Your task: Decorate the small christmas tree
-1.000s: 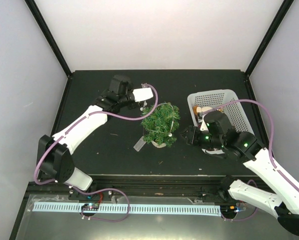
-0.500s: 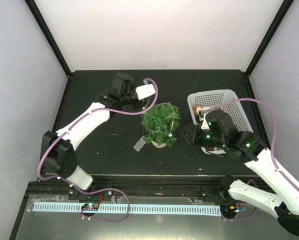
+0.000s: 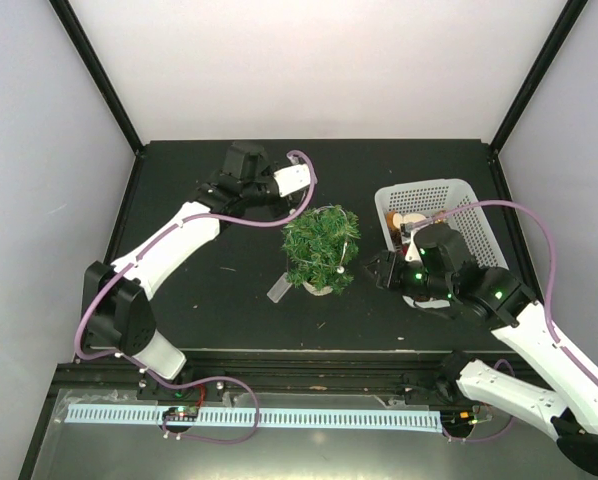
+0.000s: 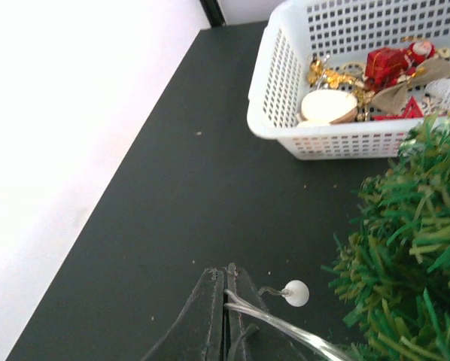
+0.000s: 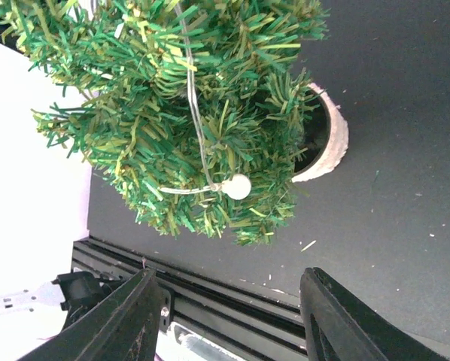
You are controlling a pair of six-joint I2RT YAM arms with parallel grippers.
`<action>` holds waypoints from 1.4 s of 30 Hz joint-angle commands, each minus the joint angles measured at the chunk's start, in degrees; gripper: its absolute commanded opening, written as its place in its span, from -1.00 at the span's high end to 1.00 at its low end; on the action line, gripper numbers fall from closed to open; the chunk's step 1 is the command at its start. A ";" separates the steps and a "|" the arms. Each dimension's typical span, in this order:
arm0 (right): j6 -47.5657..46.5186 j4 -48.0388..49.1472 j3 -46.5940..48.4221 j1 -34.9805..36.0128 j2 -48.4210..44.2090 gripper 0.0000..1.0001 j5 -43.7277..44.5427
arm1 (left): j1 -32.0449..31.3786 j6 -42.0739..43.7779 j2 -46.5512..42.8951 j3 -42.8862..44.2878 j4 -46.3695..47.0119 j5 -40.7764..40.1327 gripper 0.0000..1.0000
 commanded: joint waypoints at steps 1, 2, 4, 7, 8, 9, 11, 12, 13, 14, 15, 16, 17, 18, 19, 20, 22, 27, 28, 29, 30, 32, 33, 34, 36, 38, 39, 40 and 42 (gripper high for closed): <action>-0.81 0.44 1.69 -0.27 -0.31 -0.06 6.05 | -0.35 -0.57 0.93 3.40 1.08 4.95 0.97; -1.61 0.18 2.72 -0.58 -0.04 -0.06 8.03 | -0.36 -0.59 1.10 3.52 1.13 5.29 0.97; -3.87 0.76 4.90 -2.98 1.03 -0.06 9.78 | -0.51 -0.83 1.61 3.84 1.28 5.35 0.97; -8.81 2.65 7.41 -11.33 4.34 -0.05 6.98 | -0.53 -1.40 2.48 4.90 0.92 5.59 0.97; -10.36 4.29 7.52 -14.94 5.33 -0.05 4.86 | -0.53 -1.55 2.75 5.22 0.79 5.66 0.97; -11.73 6.86 7.53 -18.27 6.61 -0.05 1.82 | -0.56 -1.70 3.01 5.43 0.74 5.79 0.97; -14.28 11.99 8.11 -23.56 10.22 -0.05 -4.91 | -0.58 -1.97 3.46 5.67 0.93 6.09 0.97; -15.62 14.14 8.96 -25.39 12.95 -0.05 -8.84 | -0.62 -2.07 3.64 5.81 1.03 6.28 0.97; -17.21 15.75 10.23 -27.35 15.92 -0.05 -12.51 | -0.62 -2.16 3.89 5.98 1.08 6.64 0.97; -18.74 16.66 12.04 -28.18 19.19 -0.04 -15.19 | -0.62 -2.28 4.11 6.16 1.17 7.05 0.97; -20.51 17.60 13.72 -28.71 22.06 -0.03 -18.03 | -0.62 -2.40 4.34 6.25 1.36 7.35 0.97; -22.27 19.01 15.02 -29.28 25.12 -0.01 -21.55 | -0.64 -2.78 4.55 6.35 1.68 7.55 0.97; -23.87 20.10 16.42 -29.65 27.97 0.00 -25.01 | -0.64 -3.14 4.85 6.56 1.92 7.84 0.97; -25.19 21.39 17.48 -29.77 30.21 0.01 -27.74 | -0.69 -3.21 5.19 6.85 1.81 8.30 0.96; -26.26 22.87 18.45 -29.76 32.21 0.03 -30.52 | -0.61 -3.24 5.55 7.20 1.78 8.87 0.96; -26.98 23.77 19.38 -29.76 33.97 0.06 -31.48 | -0.59 -3.47 5.80 7.41 1.93 9.24 0.96; -28.52 24.47 21.57 -29.83 37.13 0.09 -32.62 | -0.64 -4.40 6.36 7.97 2.42 9.85 0.95; -34.85 20.17 27.50 -29.89 45.34 0.02 -38.51 | -0.63 -6.49 8.02 9.55 2.79 11.27 0.93; -35.47 20.25 27.65 -29.88 46.08 0.01 -39.54 | -0.61 -6.68 8.22 9.66 2.90 11.20 0.93; -35.75 20.79 27.48 -29.87 46.63 -0.01 -40.53 | -0.60 -6.84 8.35 9.67 3.18 11.20 0.93; -35.74 21.48 27.19 -29.89 47.18 -0.02 -41.63 | -0.62 -7.03 8.59 9.69 3.33 11.27 0.93; -35.57 22.70 26.42 -29.50 48.26 -0.03 -43.12 | -0.61 -7.32 8.94 9.90 3.63 11.38 0.93; -35.78 22.88 26.26 -29.23 48.79 -0.04 -43.44 | -0.61 -7.49 9.05 9.99 3.70 11.44 0.93; -36.17 22.54 26.25 -28.87 49.27 -0.04 -43.29 | -0.61 -7.66 9.19 10.08 3.84 11.50 0.93; -36.98 22.27 26.13 -28.22 50.17 -0.04 -43.69 | -0.58 -8.02 9.53 10.28 4.11 11.51 0.93; -37.27 22.24 26.08 -27.45 50.93 -0.04 -44.27 | -0.58 -8.22 9.73 10.60 4.14 11.57 0.93; -37.69 22.09 26.27 -26.94 51.34 -0.04 -44.36 | -0.62 -8.32 9.77 10.78 4.08 11.58 0.93; -37.95 21.88 26.45 -26.46 51.68 -0.04 -44.35 | -0.62 -8.39 9.86 10.86 4.03 11.60 0.93; -38.35 21.31 26.83 -25.45 52.48 -0.04 -44.09 | -0.62 -8.41 9.81 10.92 3.98 11.60 0.93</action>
